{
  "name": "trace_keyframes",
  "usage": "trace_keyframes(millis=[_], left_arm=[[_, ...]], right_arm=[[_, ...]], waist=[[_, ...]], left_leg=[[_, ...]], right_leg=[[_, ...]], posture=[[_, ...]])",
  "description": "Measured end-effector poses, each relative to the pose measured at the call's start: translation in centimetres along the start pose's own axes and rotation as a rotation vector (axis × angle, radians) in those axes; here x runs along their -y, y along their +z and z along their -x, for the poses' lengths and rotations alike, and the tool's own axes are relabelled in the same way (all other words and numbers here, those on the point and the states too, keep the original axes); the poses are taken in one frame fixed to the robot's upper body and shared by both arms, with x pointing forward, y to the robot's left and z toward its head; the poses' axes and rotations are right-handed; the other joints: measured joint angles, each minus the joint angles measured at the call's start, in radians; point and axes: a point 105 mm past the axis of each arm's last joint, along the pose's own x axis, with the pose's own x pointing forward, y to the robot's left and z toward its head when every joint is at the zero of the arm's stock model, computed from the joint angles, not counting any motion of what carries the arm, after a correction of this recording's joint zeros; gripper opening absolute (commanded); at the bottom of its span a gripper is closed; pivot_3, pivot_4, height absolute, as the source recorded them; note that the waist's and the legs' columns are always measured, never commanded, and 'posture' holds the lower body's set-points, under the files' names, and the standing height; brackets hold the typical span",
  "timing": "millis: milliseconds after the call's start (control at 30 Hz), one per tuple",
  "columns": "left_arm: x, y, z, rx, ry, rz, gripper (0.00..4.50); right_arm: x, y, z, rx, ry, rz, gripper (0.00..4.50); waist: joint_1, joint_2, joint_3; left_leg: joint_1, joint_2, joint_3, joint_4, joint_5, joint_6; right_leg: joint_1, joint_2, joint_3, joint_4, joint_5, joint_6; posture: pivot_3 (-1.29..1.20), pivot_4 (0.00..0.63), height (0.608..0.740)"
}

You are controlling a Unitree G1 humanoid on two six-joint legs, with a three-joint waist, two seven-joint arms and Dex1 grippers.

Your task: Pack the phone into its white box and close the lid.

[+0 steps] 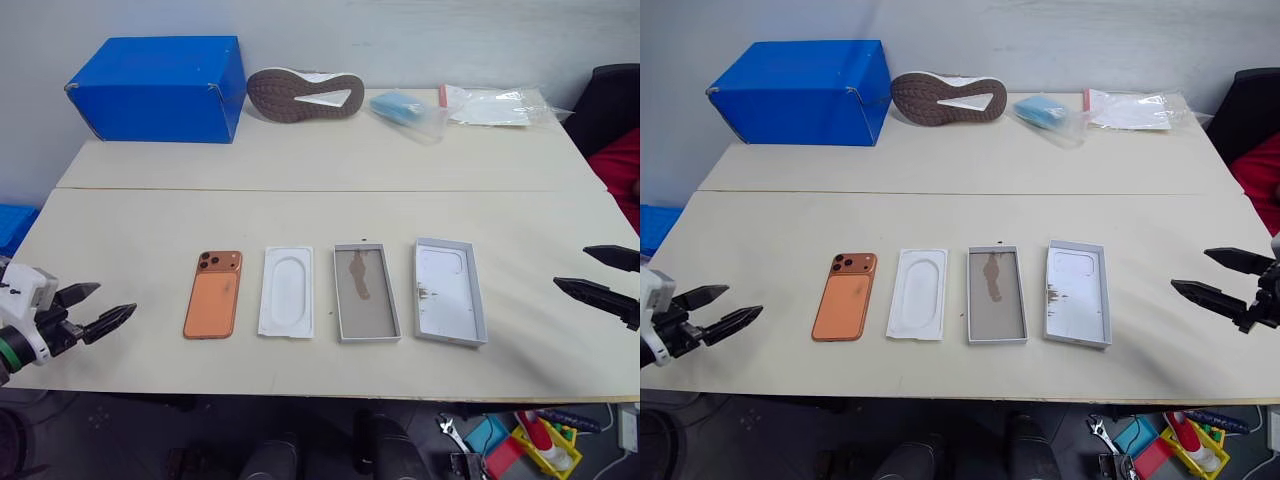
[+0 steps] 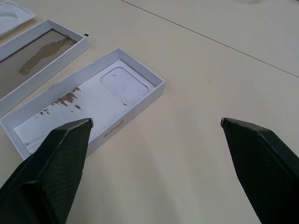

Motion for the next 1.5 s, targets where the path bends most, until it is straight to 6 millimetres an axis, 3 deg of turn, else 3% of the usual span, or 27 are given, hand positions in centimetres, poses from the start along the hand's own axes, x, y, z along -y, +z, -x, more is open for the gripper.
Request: trace_keyframes(millis=[233, 400, 633, 867, 1033, 1267, 1367, 1433, 1500], left_arm=[[0.3, -0.3, -0.5, -0.025, -0.016, 0.02, 4.49], [1.8, -0.2, -1.3, -0.052, -0.084, 0.041, 4.49], [5.5, 3.1, -3.3, -0.006, -0.277, 0.083, 4.49], [10.8, 3.1, -5.4, -0.155, -0.534, 0.255, 4.49], [13.3, 4.1, -6.2, -0.288, -0.643, 0.384, 4.49], [15.9, 2.3, -6.5, -0.49, -0.708, 0.527, 4.49], [15.8, 1.6, -6.9, -0.508, -0.697, 0.585, 3.93], [15.9, 1.4, -6.9, -0.52, -0.702, 0.615, 3.31], [16.3, 1.2, -6.9, -0.532, -0.725, 0.632, 3.31]], right_arm=[[-0.1, 0.1, -0.1, -0.003, -0.005, 0.009, 4.5], [-2.0, 1.5, -0.9, 0.009, 0.063, 0.074, 4.5], [-8.9, 4.4, -4.3, 0.077, 0.306, 0.19, 4.5], [-15.7, 4.5, -6.1, 0.108, 0.517, 0.285, 4.5], [-16.9, 4.1, -6.8, 0.123, 0.547, 0.31, 4.5], [-18.2, 3.2, -6.7, 0.125, 0.562, 0.31, 4.5], [-18.5, 3.1, -6.7, 0.134, 0.554, 0.304, 4.5], [-18.6, 2.7, -6.6, 0.126, 0.551, 0.293, 4.5], [-18.6, 2.6, -6.6, 0.123, 0.546, 0.294, 4.5]], waist=[[0.0, 0.0, 0.0], [0.0, 0.0, 0.0], [0.0, 0.0, 0.0], [0.004, -0.001, 0.0], [0.002, -0.002, 0.0], [0.001, -0.003, 0.001], [0.003, -0.004, 0.001], [0.002, -0.004, 0.001], [0.002, -0.004, 0.001]], left_leg=[[0.0, 0.0, 0.0, 0.0, 0.0, 0.0], [0.0, 0.0, 0.0, 0.0, 0.0, 0.0], [0.0, 0.001, -0.001, 0.001, 0.0, -0.001], [-0.002, 0.0, -0.004, 0.002, 0.0, -0.001], [-0.002, 0.0, -0.005, 0.002, 0.0, -0.002], [-0.002, 0.001, -0.005, 0.002, 0.002, -0.005], [-0.001, 0.001, -0.006, 0.002, 0.003, -0.006], [-0.001, 0.001, -0.006, 0.003, 0.003, -0.006], [-0.001, 0.001, -0.006, 0.003, 0.003, -0.006]], right_leg=[[0.0, 0.0, 0.0, 0.0, 0.0, 0.0], [0.0, 0.0, 0.0, 0.001, 0.0, 0.0], [0.0, 0.001, -0.001, 0.005, 0.0, 0.0], [0.0, 0.001, -0.005, 0.004, 0.0, 0.0], [0.0, 0.001, -0.005, 0.005, 0.0, 0.0], [-0.002, 0.004, -0.004, 0.008, -0.001, -0.002], [-0.001, 0.003, -0.005, 0.008, -0.001, -0.002], [-0.001, 0.003, -0.005, 0.008, -0.001, -0.002], [-0.001, 0.003, -0.005, 0.008, -0.001, -0.002]], posture=[[0.0, 0.15, 0.74], [0.0, 0.15, 0.74], [0.0, 0.15, 0.74], [0.0, 0.15, 0.74], [0.0, 0.15, 0.74], [0.0, 0.15, 0.74], [0.0, 0.15, 0.74], [0.0, 0.15, 0.74], [0.0, 0.15, 0.74]])
